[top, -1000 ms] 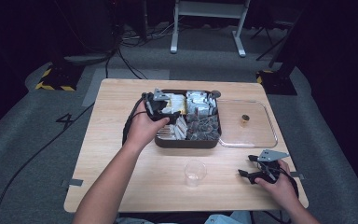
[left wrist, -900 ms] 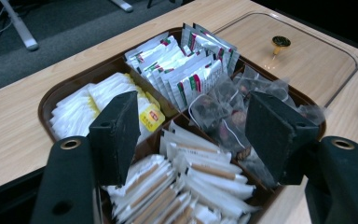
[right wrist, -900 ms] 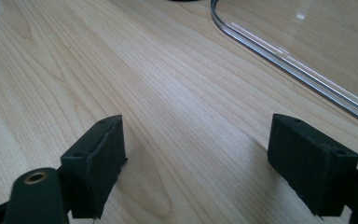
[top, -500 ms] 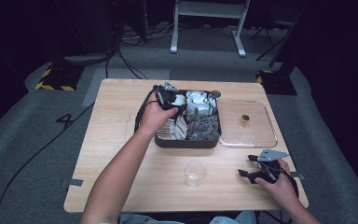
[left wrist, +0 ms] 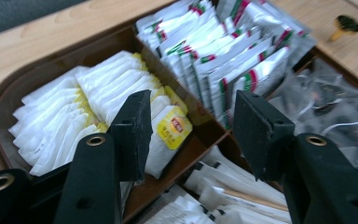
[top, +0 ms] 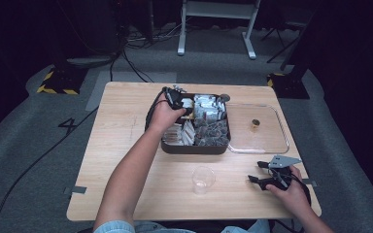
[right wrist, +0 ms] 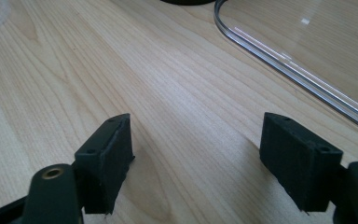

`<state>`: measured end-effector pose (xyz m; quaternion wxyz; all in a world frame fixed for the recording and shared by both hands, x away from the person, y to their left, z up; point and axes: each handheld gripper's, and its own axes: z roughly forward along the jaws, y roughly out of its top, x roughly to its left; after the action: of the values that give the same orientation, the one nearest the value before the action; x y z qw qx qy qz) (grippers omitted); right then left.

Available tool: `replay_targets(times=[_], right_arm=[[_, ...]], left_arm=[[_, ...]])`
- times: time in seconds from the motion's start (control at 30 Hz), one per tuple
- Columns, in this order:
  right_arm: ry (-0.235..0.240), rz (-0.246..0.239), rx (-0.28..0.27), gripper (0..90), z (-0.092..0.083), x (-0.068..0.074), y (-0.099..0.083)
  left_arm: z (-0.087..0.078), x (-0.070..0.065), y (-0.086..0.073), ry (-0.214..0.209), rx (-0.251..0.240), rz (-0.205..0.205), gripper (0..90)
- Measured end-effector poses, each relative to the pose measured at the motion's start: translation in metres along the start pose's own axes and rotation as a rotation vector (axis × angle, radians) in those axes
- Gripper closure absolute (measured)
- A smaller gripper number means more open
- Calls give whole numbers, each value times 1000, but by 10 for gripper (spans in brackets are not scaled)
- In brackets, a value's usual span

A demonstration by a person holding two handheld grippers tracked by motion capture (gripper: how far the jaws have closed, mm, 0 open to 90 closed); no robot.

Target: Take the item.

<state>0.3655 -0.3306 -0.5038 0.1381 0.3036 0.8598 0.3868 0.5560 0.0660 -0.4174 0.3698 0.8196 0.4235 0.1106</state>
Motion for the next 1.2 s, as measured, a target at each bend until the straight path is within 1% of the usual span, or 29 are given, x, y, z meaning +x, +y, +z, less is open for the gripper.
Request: replay_targets(times=[0.1,0.13,0.23,0.27,0.3,0.37,0.4,0.5,0.6,0.63,0.67,0.73,0.8,0.9,0.97,1.07,1.1,1.2], right_arm=[[5,-5,-2,279,0,0,0],[5,-5,-3,280,0,0,0],[6,-5,-3,280,0,0,0],[6,-5,-3,280,0,0,0],[6,-5,-3,280,0,0,0],[5,-5,-3,280,0,0,0],[6,-5,-3,281,0,0,0],[6,-5,-3,281,0,0,0],[6,-4,-3,281,0,0,0],[6,-5,-3,281,0,0,0],[6,-5,-3,281,0,0,0],[6,-5,-3,281,0,0,0],[6,-5,-3,281,0,0,0],[6,-5,-3,282,0,0,0],[6,-8,-3,287,0,0,0],[7,-7,-4,288,0,0,0],[6,-8,-4,287,0,0,0],[8,-7,-4,288,0,0,0]], left_arm=[[7,5,0,4,26,-9,504],[12,8,0,-3,34,-25,505],[18,10,1,-8,55,-37,515],[20,10,1,-1,64,-40,514],[20,10,1,-1,64,-40,508],[24,9,1,21,90,-20,501],[28,8,2,22,114,-15,503],[31,8,3,13,123,-15,508],[33,9,4,14,125,-18,510],[35,11,4,13,135,-18,515],[37,12,4,9,138,-27,518],[38,14,4,11,144,-32,518],[40,16,4,18,161,-43,521],[41,18,3,31,166,-47,521],[42,20,3,21,172,-70,526],[42,19,4,22,176,-59,551],[44,18,4,22,194,-53,566],[45,18,4,28,207,-49,597]])
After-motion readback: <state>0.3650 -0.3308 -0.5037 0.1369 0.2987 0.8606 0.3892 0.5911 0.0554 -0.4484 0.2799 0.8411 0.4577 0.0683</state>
